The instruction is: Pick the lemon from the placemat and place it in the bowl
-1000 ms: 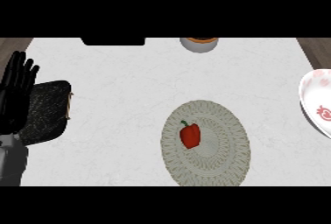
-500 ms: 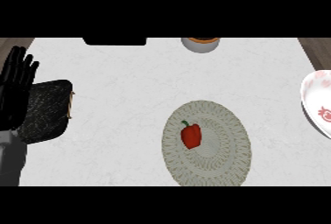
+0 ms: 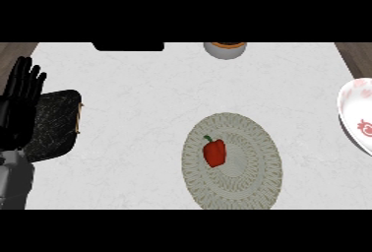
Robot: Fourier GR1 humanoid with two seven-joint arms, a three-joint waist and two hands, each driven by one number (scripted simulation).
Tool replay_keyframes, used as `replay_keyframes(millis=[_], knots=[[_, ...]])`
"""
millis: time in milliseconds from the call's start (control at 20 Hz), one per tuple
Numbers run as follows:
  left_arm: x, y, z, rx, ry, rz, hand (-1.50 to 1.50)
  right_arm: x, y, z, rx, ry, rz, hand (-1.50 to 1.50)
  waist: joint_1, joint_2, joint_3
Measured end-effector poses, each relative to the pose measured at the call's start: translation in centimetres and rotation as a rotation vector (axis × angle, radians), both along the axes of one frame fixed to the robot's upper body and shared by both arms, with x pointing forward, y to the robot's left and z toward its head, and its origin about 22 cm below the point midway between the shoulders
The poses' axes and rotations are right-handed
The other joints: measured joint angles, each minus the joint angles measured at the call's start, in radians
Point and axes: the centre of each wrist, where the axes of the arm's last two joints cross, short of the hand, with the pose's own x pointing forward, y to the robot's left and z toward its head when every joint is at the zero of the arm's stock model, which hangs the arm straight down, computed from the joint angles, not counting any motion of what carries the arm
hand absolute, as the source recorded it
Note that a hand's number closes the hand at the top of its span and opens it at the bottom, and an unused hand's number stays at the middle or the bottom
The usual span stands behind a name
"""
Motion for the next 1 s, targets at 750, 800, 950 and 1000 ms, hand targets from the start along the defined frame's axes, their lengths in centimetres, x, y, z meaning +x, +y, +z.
replay_keyframes(millis=[750,800,950,1000], knots=[[0.1,-0.6,0.2,-0.001,-0.002,0.002,0.0,4.8,2.7,-10.8,0.283,-0.017,-0.162,-1.5,0.005,0.002,0.002],[0.1,-0.5,0.0,-0.002,-0.001,0.0,0.0,5.0,2.7,-10.9,0.308,-0.054,-0.164,-1.5,0.005,0.002,0.002],[0.2,-0.1,0.4,-0.001,-0.001,0.0,0.0,5.1,1.6,-10.3,0.362,-0.18,-0.21,-1.5,0.003,0.003,0.002],[0.1,-0.2,0.2,-0.003,0.002,0.002,0.0,4.8,1.1,-10.3,0.379,-0.22,-0.228,-1.5,0.001,0.002,0.002]])
